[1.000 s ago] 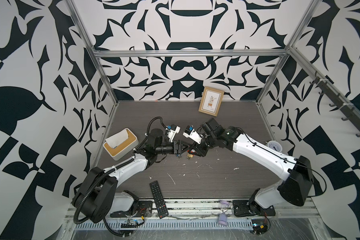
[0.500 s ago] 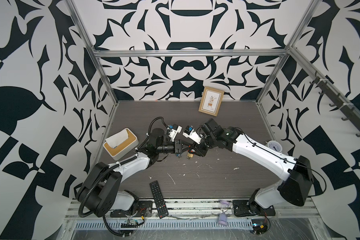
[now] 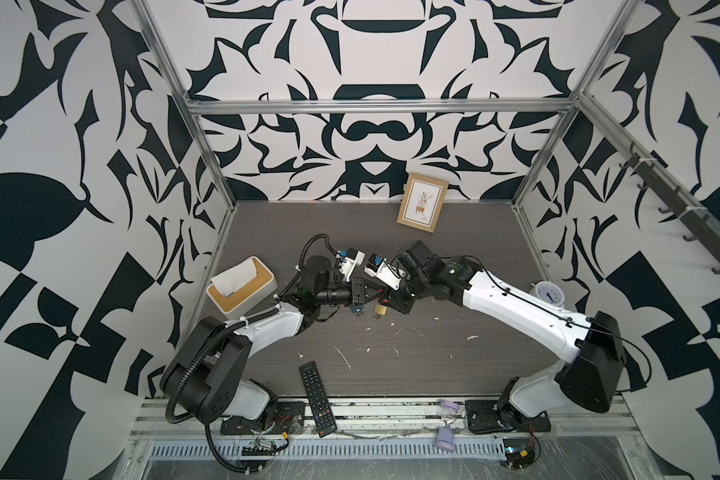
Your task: Lock with the key
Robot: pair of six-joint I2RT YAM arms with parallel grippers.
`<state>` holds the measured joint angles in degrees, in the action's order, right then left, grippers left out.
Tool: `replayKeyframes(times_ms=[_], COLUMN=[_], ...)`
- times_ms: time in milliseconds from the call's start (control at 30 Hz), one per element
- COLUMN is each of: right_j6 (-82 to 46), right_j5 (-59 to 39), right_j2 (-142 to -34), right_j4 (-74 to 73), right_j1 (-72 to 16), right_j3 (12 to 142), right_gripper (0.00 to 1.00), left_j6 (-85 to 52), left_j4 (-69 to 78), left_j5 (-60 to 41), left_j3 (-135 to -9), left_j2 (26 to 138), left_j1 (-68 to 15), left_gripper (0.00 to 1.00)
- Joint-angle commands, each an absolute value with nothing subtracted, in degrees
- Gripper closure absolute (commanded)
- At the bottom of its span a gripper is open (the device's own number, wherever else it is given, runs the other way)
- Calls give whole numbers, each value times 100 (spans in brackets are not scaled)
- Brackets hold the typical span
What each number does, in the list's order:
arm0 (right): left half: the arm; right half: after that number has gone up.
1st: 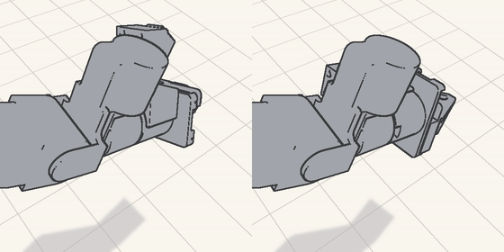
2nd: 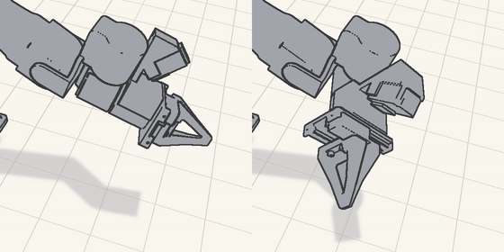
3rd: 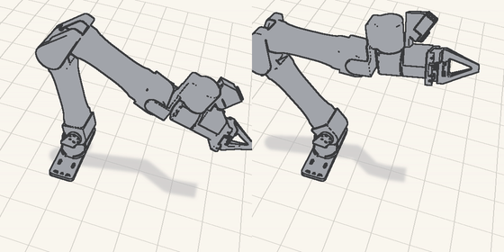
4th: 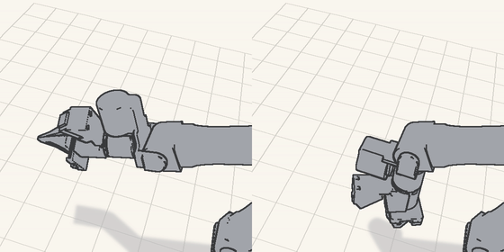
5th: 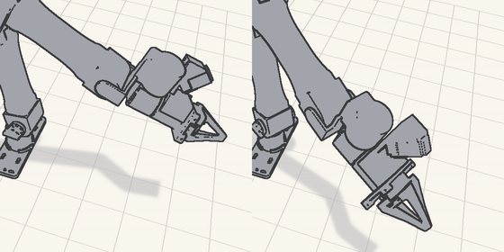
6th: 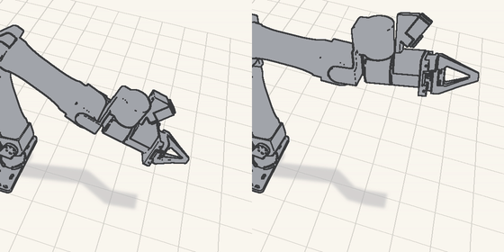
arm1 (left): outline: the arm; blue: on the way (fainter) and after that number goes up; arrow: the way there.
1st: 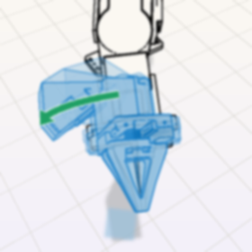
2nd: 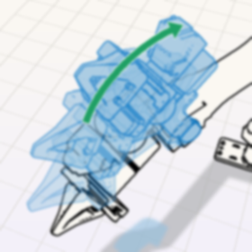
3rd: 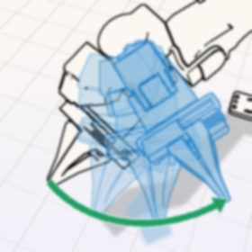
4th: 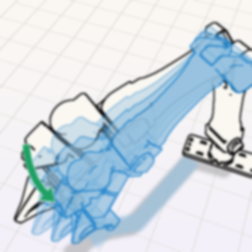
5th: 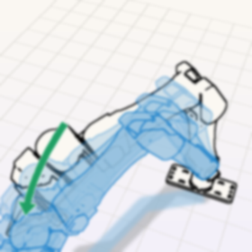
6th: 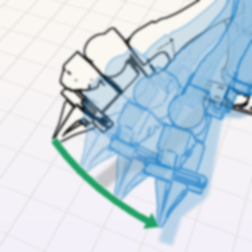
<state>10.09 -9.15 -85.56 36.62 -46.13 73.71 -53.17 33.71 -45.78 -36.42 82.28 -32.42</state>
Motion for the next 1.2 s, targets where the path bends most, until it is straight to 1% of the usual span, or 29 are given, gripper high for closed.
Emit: replayKeyframes(times_ms=[0,167,200,233,267,300,367,400,467,533,567,600,700,800,933,1033,1167], right_j6=[1029,977,974,933,785,679,407,220,-130,-540,-697,-972,-1890,-3089,-4434,-4994,-5606], right_j5=[-477,-365,-357,-358,-360,-309,-107,-75,-169,-401,-520,-617,-1036,-1832,-2511,-2951,-3243], right_j2=[-8528,-8568,-8575,-8595,-8592,-8556,-8459,-8397,-8275,-8079,-8017,-7929,-7635,-7370,-7199,-7287,-7484], right_j4=[2580,2485,2463,2443,2297,2195,1966,1847,1730,1477,1381,1282,714,-182,-1182,-1795,-2692], right_j1=[-4504,-4516,-4510,-4508,-4513,-4504,-4489,-4433,-4285,-4079,-3993,-3867,-3404,-2899,-2488,-2450,-2440], right_j3=[7576,7552,7542,7541,7502,7458,7348,7323,7300,7161,7103,7033,6603,5978,5266,4974,4594], right_gripper=[100,100,98,91,67,54,39,34,30,22,19,14,13,14,17,17,19], left_j6=[-5133,-5259,-5298,-5319,-5364,-5409,-5457,-5508,-5687,-5966,-6097,-6266,-6873,-7581,-8332,-8575,-8616], left_j4=[3464,3507,3499,3505,3570,3597,3622,3651,3984,4510,4743,5072,6139,7039,7988,8174,8172], left_j5=[-5101,-4520,-4364,-4209,-4099,-3998,-3687,-3488,-3257,-3085,-3003,-2899,-2545,-2165,-1616,-1498,-1430], left_j3=[-3657,-3453,-3414,-3384,-3359,-3341,-3299,-3273,-3214,-3143,-3117,-3078,-2947,-2940,-2789,-2792,-2806], left_j2=[8289,8134,8096,8059,8041,8022,8004,8007,8130,8318,8420,8539,8895,9269,9643,9730,9670], left_j1=[-3435,-3428,-3428,-3434,-3432,-3432,-3428,-3428,-3430,-3432,-3428,-3423,-3386,-3386,-3410,-3423,-3479], left_gripper=[100,100,100,100,100,100,100,100,100,100,100,100,100,100,100,100,100])
